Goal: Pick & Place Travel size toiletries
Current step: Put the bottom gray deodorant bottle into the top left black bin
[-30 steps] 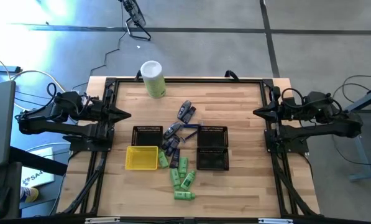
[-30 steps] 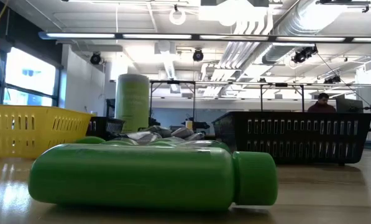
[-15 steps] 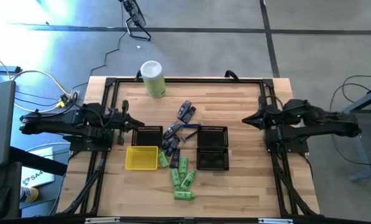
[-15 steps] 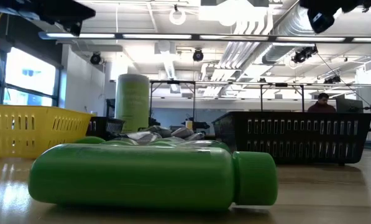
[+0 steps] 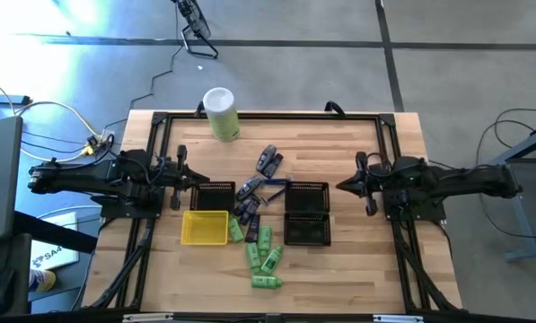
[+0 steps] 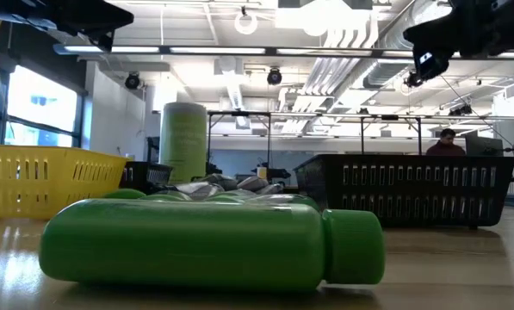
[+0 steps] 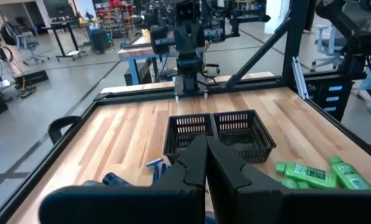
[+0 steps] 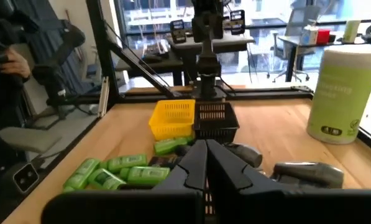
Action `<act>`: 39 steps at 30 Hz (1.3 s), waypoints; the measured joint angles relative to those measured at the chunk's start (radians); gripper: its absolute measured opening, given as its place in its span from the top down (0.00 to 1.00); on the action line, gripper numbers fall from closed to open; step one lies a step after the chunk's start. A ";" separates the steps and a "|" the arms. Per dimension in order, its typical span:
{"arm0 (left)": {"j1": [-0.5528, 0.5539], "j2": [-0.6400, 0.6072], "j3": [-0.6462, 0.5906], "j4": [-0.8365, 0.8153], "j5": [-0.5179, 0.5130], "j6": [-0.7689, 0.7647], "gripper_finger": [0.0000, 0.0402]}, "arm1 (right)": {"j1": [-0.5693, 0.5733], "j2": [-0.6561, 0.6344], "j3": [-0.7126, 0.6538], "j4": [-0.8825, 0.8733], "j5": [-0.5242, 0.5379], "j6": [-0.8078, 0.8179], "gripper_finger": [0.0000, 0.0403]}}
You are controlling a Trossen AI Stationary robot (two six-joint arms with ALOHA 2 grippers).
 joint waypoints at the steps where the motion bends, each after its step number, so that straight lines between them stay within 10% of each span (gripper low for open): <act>1: 0.000 0.000 0.000 0.001 0.000 0.000 1.00 | 0.000 0.000 -0.022 0.038 -0.011 0.000 1.00; 39: 0.000 0.064 -0.265 0.314 0.032 -0.004 1.00 | 0.000 0.032 -0.101 0.116 -0.006 0.026 1.00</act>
